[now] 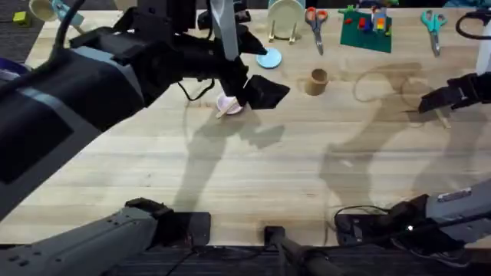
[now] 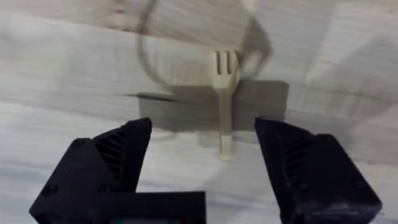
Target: Pick up a utensil and set it on the pink plate, then put the other utensil in the container.
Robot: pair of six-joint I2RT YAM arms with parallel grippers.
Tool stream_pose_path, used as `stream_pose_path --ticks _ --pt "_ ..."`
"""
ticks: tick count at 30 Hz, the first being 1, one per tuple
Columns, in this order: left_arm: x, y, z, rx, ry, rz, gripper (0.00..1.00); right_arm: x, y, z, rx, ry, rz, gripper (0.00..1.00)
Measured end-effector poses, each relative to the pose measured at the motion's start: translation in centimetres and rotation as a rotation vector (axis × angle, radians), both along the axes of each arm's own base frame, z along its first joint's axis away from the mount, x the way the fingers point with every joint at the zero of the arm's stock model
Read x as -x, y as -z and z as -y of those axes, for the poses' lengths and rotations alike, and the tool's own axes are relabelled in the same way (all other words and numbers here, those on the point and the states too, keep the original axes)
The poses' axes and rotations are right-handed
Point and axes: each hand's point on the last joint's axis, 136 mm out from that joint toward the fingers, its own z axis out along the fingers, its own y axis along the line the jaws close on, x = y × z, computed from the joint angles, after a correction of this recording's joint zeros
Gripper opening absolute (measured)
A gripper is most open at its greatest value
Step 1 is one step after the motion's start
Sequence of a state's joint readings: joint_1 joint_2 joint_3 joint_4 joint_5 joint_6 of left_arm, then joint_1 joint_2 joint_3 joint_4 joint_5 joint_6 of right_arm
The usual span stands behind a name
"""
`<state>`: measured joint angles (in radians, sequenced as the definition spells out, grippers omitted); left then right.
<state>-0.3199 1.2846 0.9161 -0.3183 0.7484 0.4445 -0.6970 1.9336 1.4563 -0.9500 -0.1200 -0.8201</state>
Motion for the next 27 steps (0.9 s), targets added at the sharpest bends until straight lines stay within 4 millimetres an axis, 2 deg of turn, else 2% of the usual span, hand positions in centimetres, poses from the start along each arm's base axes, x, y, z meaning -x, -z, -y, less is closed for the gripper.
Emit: stream_pose_path --ticks 10,15,21,27 --pt "0.0 0.0 0.0 0.0 0.0 0.0 0.993 -1.2 0.0 1.0 0.04 0.0 0.048 0.995" --pt "0.0 0.0 0.0 0.0 0.0 0.0 0.994 -1.2 0.2 1.0 0.038 0.0 0.046 0.995" --pt "0.0 0.0 0.0 0.0 0.0 0.0 0.994 -1.0 1.6 0.9 0.014 0.0 0.014 0.995" --pt "0.0 0.0 0.0 0.0 0.0 0.0 0.995 -1.0 1.7 0.9 0.013 0.0 0.012 0.995"
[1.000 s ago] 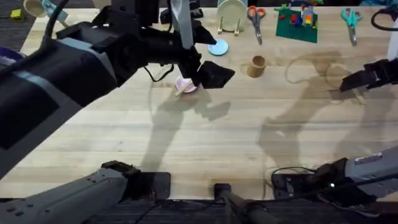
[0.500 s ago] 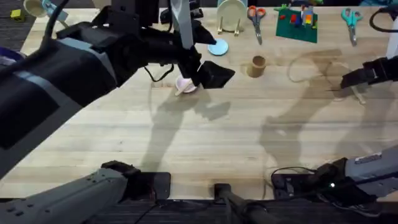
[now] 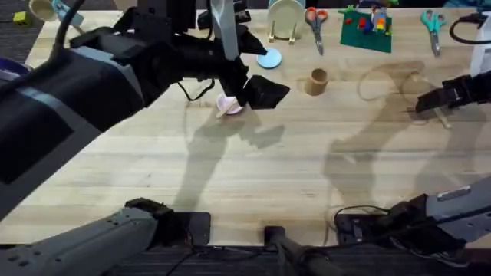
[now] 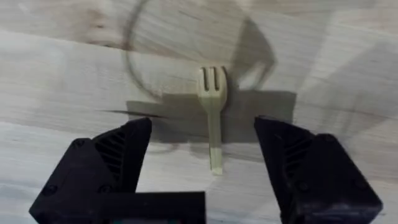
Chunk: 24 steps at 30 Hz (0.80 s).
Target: Pick up a utensil and set it on the pink plate, then put the other utensil in the container.
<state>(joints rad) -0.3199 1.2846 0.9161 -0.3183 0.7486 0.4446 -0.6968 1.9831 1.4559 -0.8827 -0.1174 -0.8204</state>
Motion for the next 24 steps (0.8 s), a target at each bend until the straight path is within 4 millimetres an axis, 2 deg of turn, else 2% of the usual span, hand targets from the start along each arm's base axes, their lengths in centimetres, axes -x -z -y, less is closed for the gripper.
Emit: stream_pose_path --ticks 24 --pt "0.0 0.0 0.0 0.0 0.0 0.0 0.995 -0.01 0.0 0.03 0.002 0.0 0.0 0.967"
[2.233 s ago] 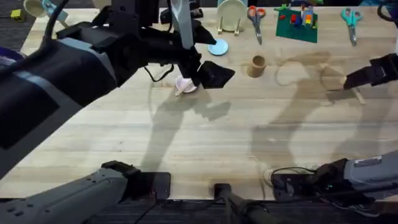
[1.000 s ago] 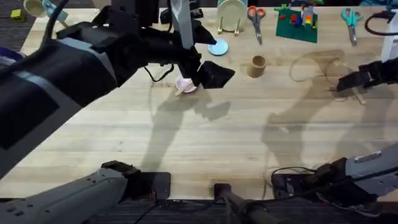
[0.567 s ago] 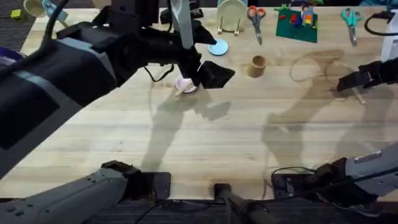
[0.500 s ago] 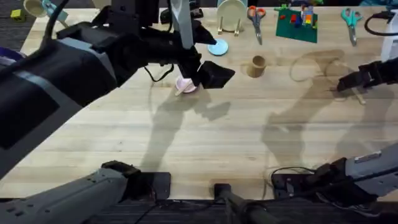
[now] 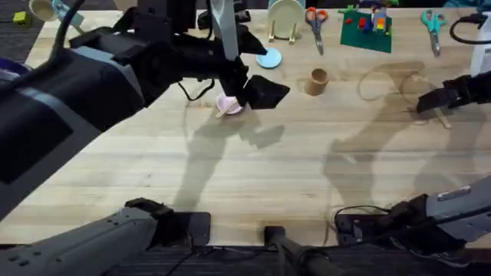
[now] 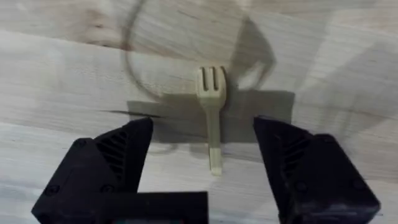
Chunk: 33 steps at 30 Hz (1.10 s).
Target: Pick up a utensil and set it on the pink plate, then put the other utensil in the container.
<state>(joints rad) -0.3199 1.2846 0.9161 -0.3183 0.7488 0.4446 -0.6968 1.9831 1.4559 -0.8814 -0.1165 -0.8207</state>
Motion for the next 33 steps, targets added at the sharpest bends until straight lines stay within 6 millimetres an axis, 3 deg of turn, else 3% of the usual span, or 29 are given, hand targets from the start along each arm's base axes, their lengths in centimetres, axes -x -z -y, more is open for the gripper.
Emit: stream_pose_path --ticks 19,21,26,31,33 --pt "0.0 0.0 0.0 0.0 0.0 0.0 0.994 -0.1 0.2 0.1 -0.003 0.01 -0.004 0.994" --pt "0.0 0.0 0.0 0.0 0.0 0.0 0.995 -0.1 0.2 0.2 -0.002 0.013 -0.007 0.962" --pt "0.0 0.0 0.0 0.0 0.0 0.0 0.994 -0.3 0.3 0.7 0.016 0.02 -0.007 0.776" --pt "0.0 0.0 0.0 0.0 0.0 0.0 0.994 -0.4 0.3 1.4 0.032 0.033 -0.002 0.343" --pt "0.0 0.0 0.0 0.0 0.0 0.0 0.994 -0.4 0.3 1.3 0.028 0.034 -0.002 0.23"
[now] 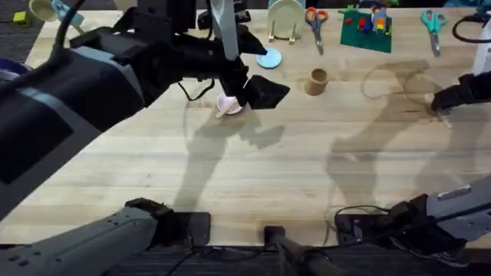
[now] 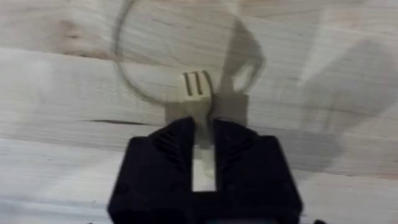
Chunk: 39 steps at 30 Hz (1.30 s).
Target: Pick up a utensil and set it on the pink plate, then put the other utensil in the container.
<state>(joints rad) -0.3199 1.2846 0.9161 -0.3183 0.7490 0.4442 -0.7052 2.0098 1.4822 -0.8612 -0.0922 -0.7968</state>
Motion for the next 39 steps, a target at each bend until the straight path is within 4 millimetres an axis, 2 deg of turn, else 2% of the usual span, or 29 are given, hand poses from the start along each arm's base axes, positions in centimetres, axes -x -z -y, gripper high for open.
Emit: stream_pose_path --ticks 3,4,15,21,24,31,34,39 --pt "0.0 0.0 0.0 0.0 0.0 0.0 0.994 -0.1 -0.1 -0.1 -0.007 0.003 0.006 0.062" --pt "0.0 0.0 0.0 0.0 0.0 0.0 0.994 -0.2 -0.1 -0.1 -0.007 0.003 0.008 0.042" --pt "0.0 0.0 0.0 0.0 0.0 0.0 0.995 -0.4 -0.2 -0.5 -0.029 0.002 0.023 0.027" --pt "0.0 0.0 0.0 0.0 0.0 0.0 0.993 -0.3 -0.9 -1.4 -0.062 0.001 0.032 0.028" --pt "0.0 0.0 0.0 0.0 0.0 0.0 0.994 -0.9 -3.0 -1.7 -0.061 0.001 0.09 0.029" --pt "0.0 0.0 0.0 0.0 0.0 0.0 0.994 -2.7 -10.9 -2.3 -0.005 -0.026 0.306 0.029" --pt "0.0 0.0 0.0 0.0 0.0 0.0 0.994 -3.0 -13.9 -3.2 -0.004 -0.047 0.393 0.029" --pt "0.0 0.0 0.0 0.0 0.0 0.0 0.995 -3.5 -17.6 -5.5 -0.059 -0.095 0.53 0.029"
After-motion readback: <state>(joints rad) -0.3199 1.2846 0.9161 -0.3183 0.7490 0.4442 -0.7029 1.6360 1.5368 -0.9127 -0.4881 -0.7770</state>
